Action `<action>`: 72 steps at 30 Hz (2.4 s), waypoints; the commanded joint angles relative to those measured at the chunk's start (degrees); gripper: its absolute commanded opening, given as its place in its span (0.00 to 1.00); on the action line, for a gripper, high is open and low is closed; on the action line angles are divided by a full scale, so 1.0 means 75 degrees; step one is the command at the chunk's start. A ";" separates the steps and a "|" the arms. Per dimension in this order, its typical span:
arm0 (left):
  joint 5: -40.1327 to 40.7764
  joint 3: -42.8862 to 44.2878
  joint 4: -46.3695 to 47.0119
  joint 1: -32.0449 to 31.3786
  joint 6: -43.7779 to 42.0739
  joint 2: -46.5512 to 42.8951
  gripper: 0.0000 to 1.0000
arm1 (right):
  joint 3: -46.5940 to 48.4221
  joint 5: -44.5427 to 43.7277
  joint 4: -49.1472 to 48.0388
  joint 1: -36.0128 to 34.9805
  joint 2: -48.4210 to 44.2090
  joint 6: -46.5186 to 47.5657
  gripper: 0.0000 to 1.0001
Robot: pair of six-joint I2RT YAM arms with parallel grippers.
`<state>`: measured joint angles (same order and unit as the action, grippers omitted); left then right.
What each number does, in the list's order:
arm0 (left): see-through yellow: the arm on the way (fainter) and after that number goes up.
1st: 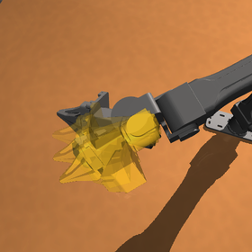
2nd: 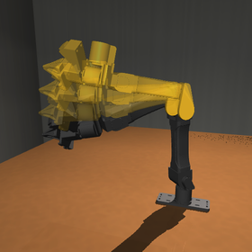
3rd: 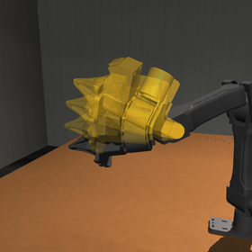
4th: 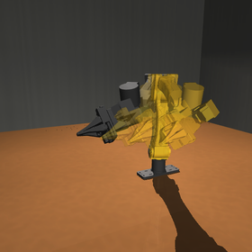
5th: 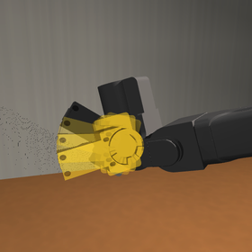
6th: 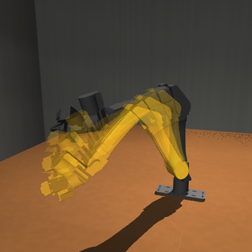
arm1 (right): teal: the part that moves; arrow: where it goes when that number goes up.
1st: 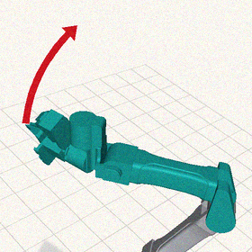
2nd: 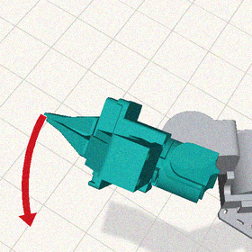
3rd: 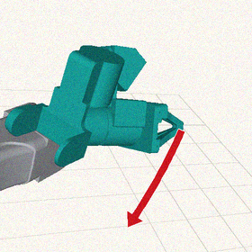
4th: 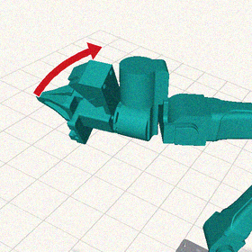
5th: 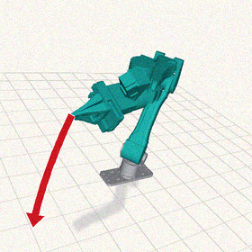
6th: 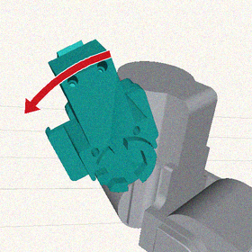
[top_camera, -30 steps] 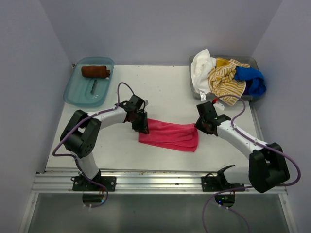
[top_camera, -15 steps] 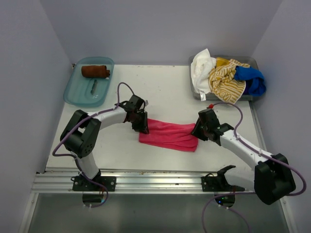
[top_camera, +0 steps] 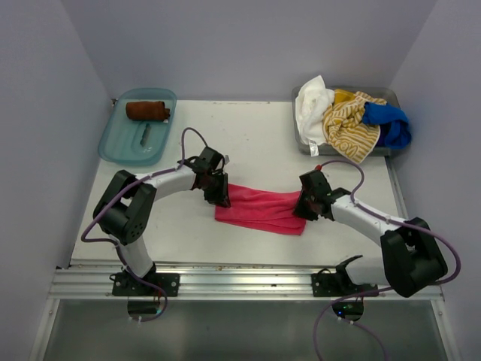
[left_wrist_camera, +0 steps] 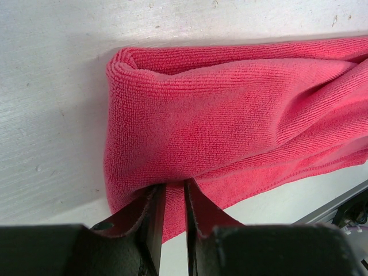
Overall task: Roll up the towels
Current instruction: Fold the towel
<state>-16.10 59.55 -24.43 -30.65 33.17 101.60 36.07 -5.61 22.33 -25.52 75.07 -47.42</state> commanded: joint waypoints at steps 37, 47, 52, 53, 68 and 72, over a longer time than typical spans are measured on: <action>0.0096 0.0181 -0.0236 0.0173 -0.0321 -0.0117 0.22 | -0.0825 -0.0190 0.1511 -0.0348 -0.2333 -0.0509 0.00; -0.0138 0.0450 -0.0481 0.0173 -0.0333 -0.0527 0.22 | -0.0288 -0.0646 0.2308 -0.0348 -0.2825 -0.0170 0.37; -0.0163 0.0919 -0.0716 0.0173 -0.0426 -0.0844 0.24 | 0.0638 -0.1092 0.2168 -0.0336 -0.2241 0.0053 0.29; -0.0104 0.1001 -0.0739 0.0173 -0.0449 -0.0809 0.24 | 0.0778 -0.1208 0.1994 -0.0336 -0.1868 0.0134 0.26; 0.0505 0.2185 -0.0622 0.0641 -0.0743 0.1417 0.21 | 0.1754 -0.1091 0.0410 0.0414 0.1581 0.0780 0.11; 0.0506 0.1847 -0.0459 0.0805 -0.0661 0.1465 0.21 | 0.1320 -0.1209 0.0293 0.0473 0.1663 0.0686 0.10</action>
<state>-15.00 73.95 -29.21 -26.41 30.17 111.79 47.92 -12.67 26.50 -22.17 87.26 -42.74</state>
